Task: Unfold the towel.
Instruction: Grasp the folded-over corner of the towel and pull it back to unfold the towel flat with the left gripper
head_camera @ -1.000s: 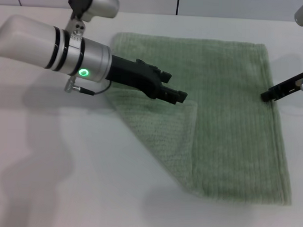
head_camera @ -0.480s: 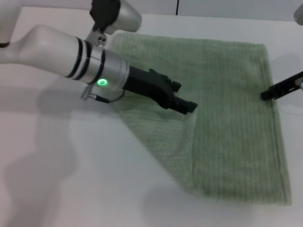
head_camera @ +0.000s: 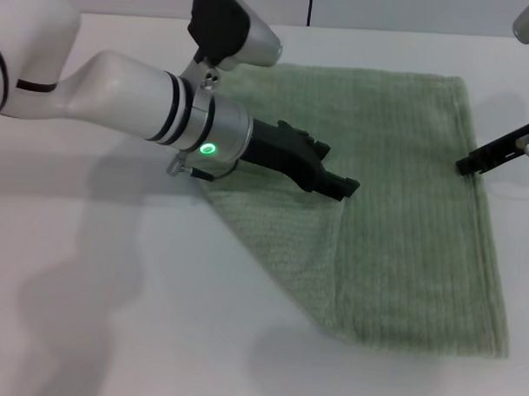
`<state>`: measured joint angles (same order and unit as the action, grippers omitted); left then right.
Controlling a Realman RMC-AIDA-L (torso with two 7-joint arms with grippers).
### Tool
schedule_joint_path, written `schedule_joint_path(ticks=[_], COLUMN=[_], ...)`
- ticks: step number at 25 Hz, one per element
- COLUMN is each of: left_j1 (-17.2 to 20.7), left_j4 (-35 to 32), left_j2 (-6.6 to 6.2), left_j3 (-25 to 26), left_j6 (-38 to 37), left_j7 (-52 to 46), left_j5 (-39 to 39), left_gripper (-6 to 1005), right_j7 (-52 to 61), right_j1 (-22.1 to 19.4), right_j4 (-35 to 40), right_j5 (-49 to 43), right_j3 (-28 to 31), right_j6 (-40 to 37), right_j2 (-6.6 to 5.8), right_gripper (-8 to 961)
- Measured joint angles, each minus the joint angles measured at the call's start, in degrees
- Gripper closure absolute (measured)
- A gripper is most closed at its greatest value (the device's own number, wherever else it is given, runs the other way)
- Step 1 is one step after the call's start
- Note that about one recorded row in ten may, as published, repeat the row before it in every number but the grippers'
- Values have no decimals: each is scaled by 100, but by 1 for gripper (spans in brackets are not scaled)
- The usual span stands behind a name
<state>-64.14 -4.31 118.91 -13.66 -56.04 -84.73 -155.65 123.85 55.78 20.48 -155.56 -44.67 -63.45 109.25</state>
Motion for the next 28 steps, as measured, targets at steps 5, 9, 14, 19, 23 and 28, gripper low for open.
schedule_joint_path(ticks=[5, 9, 14, 19, 23, 28], left_j1=[-69, -75, -96, -135, -204, -256], left_j4=[135, 144, 257, 359, 519, 596], left_j2=[1, 1, 17, 19, 19, 18], left_j3=[-57, -105, -192, -232, -240, -260], left_j6=[182, 192, 360, 488, 717, 836], left_j7=[0, 0, 0, 0, 0, -31], left_j5=[-38, -42, -45, -46, -56, -165], left_gripper=[185, 185, 185, 185, 185, 200], right_j7=[0, 0, 0, 0, 0, 0], right_j1=[3, 10, 12, 12, 12, 16], right_j4=[0, 0, 0, 0, 0, 0], right_j5=[0, 0, 0, 0, 0, 0], right_j3=[2, 2, 2, 2, 2, 2], right_j6=[-1, -6, -10, -18, -15, -13], right_j2=[0, 0, 0, 0, 0, 0], right_gripper=[954, 954, 953, 953, 953, 953])
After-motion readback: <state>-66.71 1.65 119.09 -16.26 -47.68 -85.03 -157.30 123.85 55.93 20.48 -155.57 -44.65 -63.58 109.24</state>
